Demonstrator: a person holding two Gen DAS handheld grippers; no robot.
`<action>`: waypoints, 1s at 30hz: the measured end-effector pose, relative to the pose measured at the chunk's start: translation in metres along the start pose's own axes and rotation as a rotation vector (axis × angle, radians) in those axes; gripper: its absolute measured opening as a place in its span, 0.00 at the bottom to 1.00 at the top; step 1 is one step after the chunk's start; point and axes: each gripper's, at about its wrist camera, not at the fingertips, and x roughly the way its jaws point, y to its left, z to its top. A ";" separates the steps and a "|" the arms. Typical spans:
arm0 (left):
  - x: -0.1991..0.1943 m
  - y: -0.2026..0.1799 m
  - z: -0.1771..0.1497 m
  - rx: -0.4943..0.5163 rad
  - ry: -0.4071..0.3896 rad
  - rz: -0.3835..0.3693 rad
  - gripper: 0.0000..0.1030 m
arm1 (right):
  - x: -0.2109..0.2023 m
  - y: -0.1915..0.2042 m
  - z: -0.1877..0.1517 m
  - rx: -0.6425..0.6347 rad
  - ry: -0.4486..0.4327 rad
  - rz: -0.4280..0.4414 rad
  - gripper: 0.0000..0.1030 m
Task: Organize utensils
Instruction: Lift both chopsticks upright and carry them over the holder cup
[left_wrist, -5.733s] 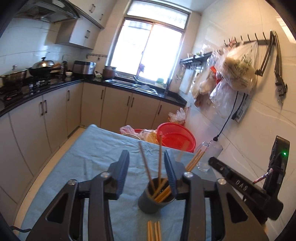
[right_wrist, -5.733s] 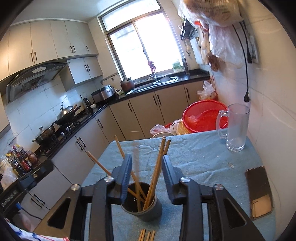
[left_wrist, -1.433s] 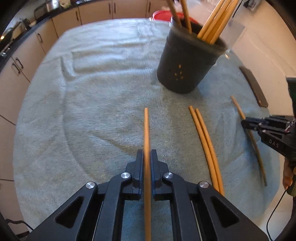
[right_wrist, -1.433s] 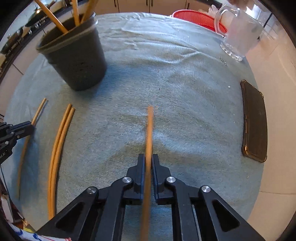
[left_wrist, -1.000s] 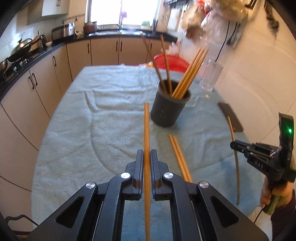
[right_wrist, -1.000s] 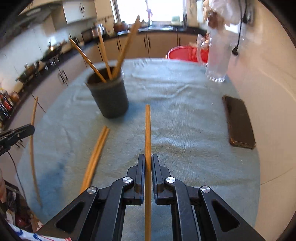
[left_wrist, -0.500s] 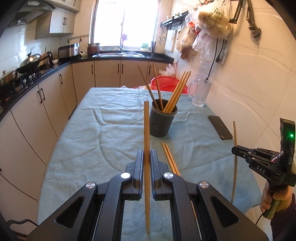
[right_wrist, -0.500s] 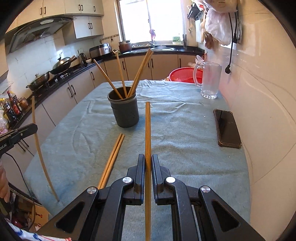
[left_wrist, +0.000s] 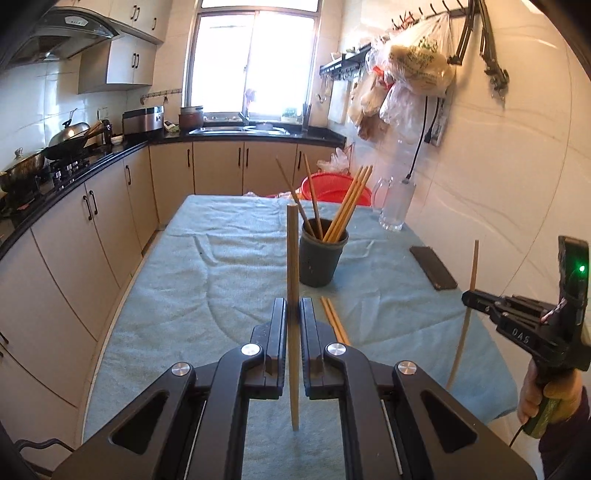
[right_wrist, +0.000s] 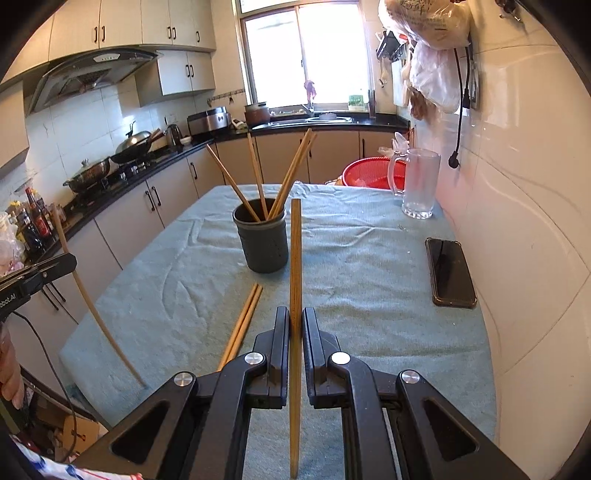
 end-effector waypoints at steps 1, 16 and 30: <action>-0.002 0.000 0.002 -0.004 -0.011 -0.003 0.06 | 0.000 0.000 0.001 0.004 -0.003 0.003 0.07; 0.008 0.000 0.050 -0.048 -0.089 -0.056 0.06 | 0.009 -0.007 0.032 0.036 -0.053 0.035 0.07; 0.075 -0.014 0.161 -0.065 -0.190 -0.071 0.06 | 0.029 0.007 0.154 0.098 -0.294 0.105 0.07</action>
